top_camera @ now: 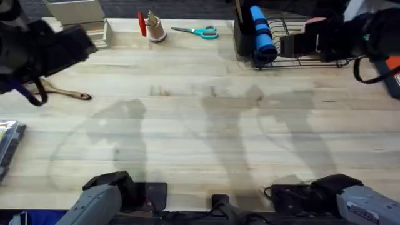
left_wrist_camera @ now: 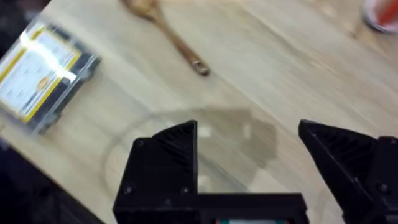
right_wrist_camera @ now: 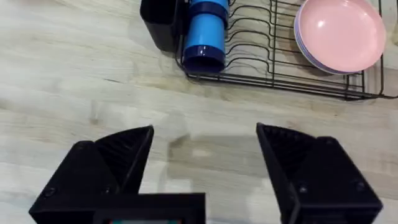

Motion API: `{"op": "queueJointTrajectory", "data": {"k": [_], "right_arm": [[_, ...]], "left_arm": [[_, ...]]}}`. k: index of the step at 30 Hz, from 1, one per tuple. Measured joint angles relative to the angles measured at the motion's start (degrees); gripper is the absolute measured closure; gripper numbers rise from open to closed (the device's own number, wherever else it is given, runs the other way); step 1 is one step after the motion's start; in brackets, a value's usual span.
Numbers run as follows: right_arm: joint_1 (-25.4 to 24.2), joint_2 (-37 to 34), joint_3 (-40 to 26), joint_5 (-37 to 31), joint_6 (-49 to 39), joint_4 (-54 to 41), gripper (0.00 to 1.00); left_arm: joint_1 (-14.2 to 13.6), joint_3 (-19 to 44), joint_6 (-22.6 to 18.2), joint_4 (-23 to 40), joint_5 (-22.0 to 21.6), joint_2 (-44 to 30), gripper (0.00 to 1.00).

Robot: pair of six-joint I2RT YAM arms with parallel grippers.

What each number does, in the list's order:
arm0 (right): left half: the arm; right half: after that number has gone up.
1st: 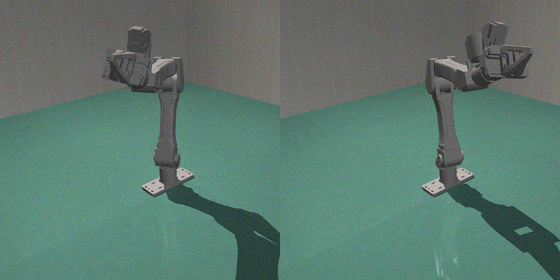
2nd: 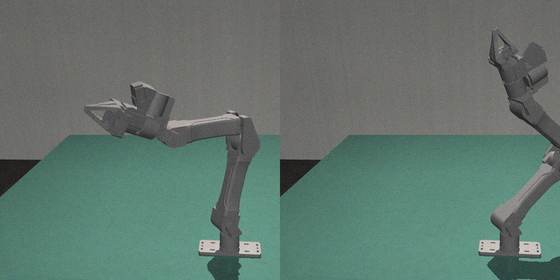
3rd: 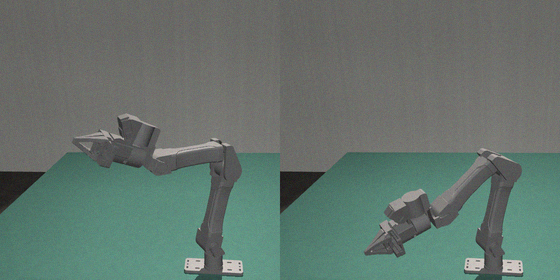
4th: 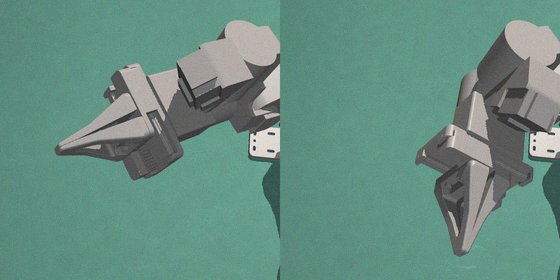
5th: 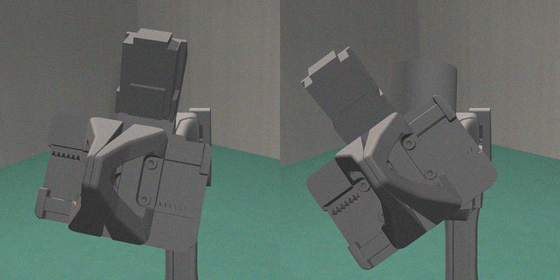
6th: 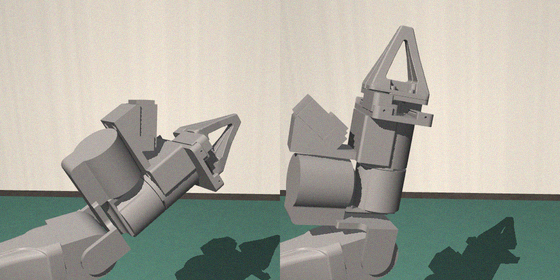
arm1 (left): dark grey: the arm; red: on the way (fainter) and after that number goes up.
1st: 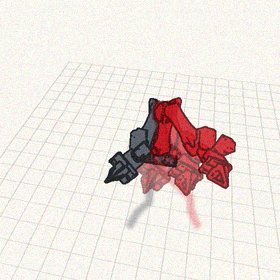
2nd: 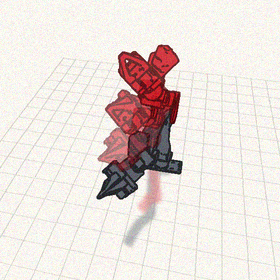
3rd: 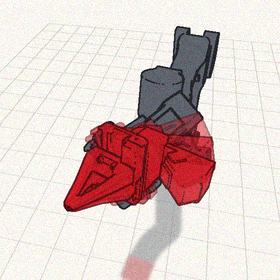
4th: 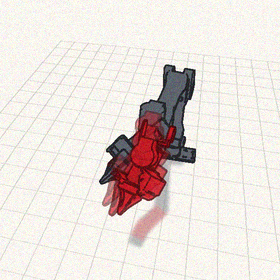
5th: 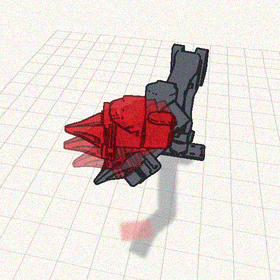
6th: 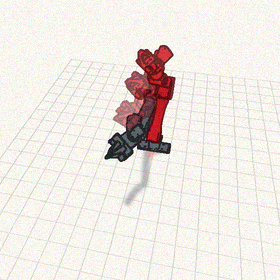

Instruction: Pick up the spoon on the table one by one and put them onto the rack

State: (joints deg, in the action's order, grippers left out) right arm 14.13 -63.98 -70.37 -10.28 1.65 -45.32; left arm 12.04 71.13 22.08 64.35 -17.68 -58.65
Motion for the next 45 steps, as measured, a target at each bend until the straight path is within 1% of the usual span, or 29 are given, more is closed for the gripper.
{"op": "queueJointTrajectory", "data": {"k": [6,11,17,18,21,24,27,31,38,41,45], "right_arm": [[0.0,-0.01,0.0,0.0,0.0,0.02,0.009],[0.0,0.0,0.0,0.0,0.0,0.02,0.01],[0.0,0.01,0.0,0.0,0.0,0.04,0.009],[0.0,-0.01,0.0,0.0,0.02,0.04,0.009],[0.0,0.0,0.0,0.0,0.0,0.04,0.009],[0.0,-0.01,0.0,0.0,0.0,0.04,0.01],[0.0,-0.01,0.0,0.0,0.0,0.04,0.009],[0.0,0.01,0.0,0.0,0.0,0.04,0.01],[0.0,-0.01,0.0,0.0,0.0,0.07,0.01],[0.0,-0.01,0.0,0.0,0.0,0.07,0.009],[0.0,-0.01,0.0,0.0,0.0,0.07,0.009]], "left_arm": [[9.08,0.02,1.19,-0.22,-0.15,-4.31,0.007],[15.3,0.02,1.56,-1.59,0.44,-8.72,0.007],[21.84,0.02,1.95,-6.41,3.72,-14.17,0.008],[24.68,0.02,2.0,-9.81,4.94,-16.95,0.008],[26.21,0.02,2.03,-13.08,5.23,-18.85,0.008],[27.16,0.02,2.16,-16.65,5.5,-20.71,0.007],[27.38,0.02,2.18,-20.23,5.74,-22.6,0.007],[27.38,0.02,2.19,-23.1,6.4,-25.34,0.007],[27.9,0.26,2.19,-24.69,8.16,-32.36,0.007],[28.82,1.2,2.19,-24.19,9.4,-35.87,0.008],[29.99,4.01,2.19,-22.23,10.85,-40.76,0.006]]}}
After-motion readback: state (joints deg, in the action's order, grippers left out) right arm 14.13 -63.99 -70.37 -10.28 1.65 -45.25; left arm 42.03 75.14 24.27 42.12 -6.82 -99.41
